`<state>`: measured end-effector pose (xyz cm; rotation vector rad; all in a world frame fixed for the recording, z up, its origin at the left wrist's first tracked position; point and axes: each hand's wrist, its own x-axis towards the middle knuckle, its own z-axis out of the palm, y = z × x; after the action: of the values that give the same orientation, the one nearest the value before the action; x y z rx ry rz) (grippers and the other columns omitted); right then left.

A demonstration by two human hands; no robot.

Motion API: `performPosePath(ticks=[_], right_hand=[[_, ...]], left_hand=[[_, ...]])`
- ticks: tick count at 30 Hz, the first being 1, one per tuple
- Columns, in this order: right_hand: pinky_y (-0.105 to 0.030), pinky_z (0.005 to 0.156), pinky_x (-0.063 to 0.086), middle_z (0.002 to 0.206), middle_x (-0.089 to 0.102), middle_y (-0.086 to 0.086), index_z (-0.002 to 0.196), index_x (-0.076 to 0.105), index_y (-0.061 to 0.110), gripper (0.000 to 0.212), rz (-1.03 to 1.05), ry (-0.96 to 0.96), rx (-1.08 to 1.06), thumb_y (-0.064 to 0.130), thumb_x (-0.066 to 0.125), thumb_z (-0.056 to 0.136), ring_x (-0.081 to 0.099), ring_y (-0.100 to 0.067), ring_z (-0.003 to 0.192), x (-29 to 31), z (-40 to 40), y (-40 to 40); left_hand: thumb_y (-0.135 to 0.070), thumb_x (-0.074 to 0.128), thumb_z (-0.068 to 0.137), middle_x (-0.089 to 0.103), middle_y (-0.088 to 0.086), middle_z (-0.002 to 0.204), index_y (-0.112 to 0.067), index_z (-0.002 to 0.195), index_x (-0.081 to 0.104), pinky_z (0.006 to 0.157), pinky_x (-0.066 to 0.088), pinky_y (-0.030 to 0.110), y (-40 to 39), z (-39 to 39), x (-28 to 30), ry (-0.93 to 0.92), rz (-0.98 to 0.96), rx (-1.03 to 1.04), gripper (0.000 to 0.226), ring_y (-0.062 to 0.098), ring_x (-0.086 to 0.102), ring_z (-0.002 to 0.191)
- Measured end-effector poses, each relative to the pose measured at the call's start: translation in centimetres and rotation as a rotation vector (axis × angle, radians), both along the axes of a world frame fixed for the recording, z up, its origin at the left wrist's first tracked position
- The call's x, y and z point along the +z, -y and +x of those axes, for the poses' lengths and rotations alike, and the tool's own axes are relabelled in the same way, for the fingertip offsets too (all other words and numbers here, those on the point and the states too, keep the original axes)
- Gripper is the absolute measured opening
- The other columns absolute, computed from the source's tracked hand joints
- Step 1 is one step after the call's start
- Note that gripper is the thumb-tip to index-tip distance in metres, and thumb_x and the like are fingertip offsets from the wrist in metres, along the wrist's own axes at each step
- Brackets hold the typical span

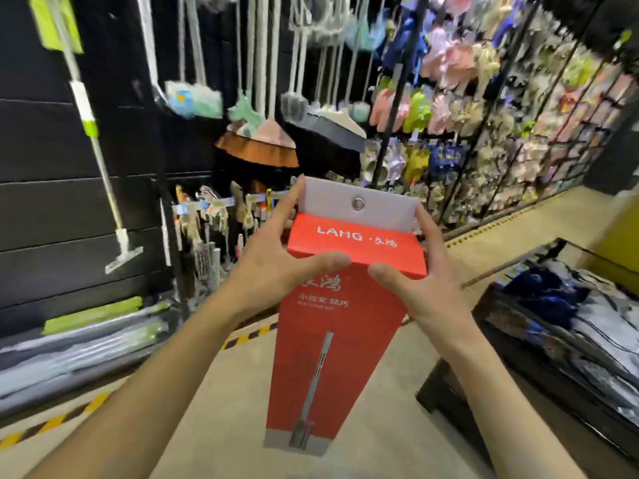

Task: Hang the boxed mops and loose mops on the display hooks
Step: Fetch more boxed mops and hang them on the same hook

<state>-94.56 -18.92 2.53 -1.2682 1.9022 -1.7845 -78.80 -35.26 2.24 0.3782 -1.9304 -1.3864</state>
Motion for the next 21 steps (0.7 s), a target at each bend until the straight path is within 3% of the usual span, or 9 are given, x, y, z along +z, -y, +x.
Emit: performPosePath(ticks=[2,5,11,16,21], right_hand=[[-0.021,0.085,0.06,0.139,0.059,0.011,0.159,0.027,0.045,0.119,-0.009,0.001,0.103,0.051,0.095,0.061,0.067,0.002,0.113,0.3,1.2,4.3],[-0.017,0.074,0.059,0.135,0.062,0.009,0.159,0.028,0.042,0.114,-0.026,0.026,0.273,0.038,0.09,0.063,0.069,0.003,0.108,0.7,3.3,10.9],[-0.018,0.074,0.059,0.129,0.064,0.009,0.158,0.031,0.041,0.108,-0.081,0.041,0.579,0.034,0.085,0.064,0.069,0.001,0.108,1.4,7.5,23.9],[-0.02,0.074,0.06,0.123,0.065,0.009,0.149,0.031,0.053,0.103,-0.098,0.061,0.83,0.028,0.085,0.065,0.071,-0.001,0.106,1.6,11.4,33.9],[-0.017,0.081,0.057,0.136,0.062,-0.001,0.158,0.03,0.039,0.105,-0.183,0.07,1.02,0.025,0.09,0.073,0.068,-0.004,0.114,2.0,18.4,42.4]], left_hand=[[-0.061,0.093,0.064,0.066,-0.018,0.131,-0.061,0.158,0.021,0.097,0.061,0.044,2.8,2.9,0.3,0.007,-0.008,0.098,0.119,0.003,0.07,0.115],[-0.061,0.091,0.059,0.07,-0.012,0.127,-0.06,0.157,0.026,0.094,0.063,0.045,6.7,7.0,0.4,-0.014,-0.009,0.264,0.117,0.009,0.072,0.113],[-0.066,0.089,0.057,0.073,-0.012,0.119,-0.063,0.152,0.032,0.089,0.065,0.042,13.9,13.4,1.5,-0.013,-0.042,0.587,0.111,0.009,0.075,0.107],[-0.065,0.088,0.057,0.074,-0.005,0.115,-0.061,0.153,0.033,0.089,0.065,0.044,19.0,18.8,2.5,0.008,-0.076,0.818,0.111,0.014,0.077,0.102],[-0.063,0.088,0.058,0.076,-0.005,0.112,-0.056,0.156,0.034,0.09,0.064,0.041,22.3,24.7,3.5,0.004,-0.116,1.051,0.112,0.013,0.076,0.101]])
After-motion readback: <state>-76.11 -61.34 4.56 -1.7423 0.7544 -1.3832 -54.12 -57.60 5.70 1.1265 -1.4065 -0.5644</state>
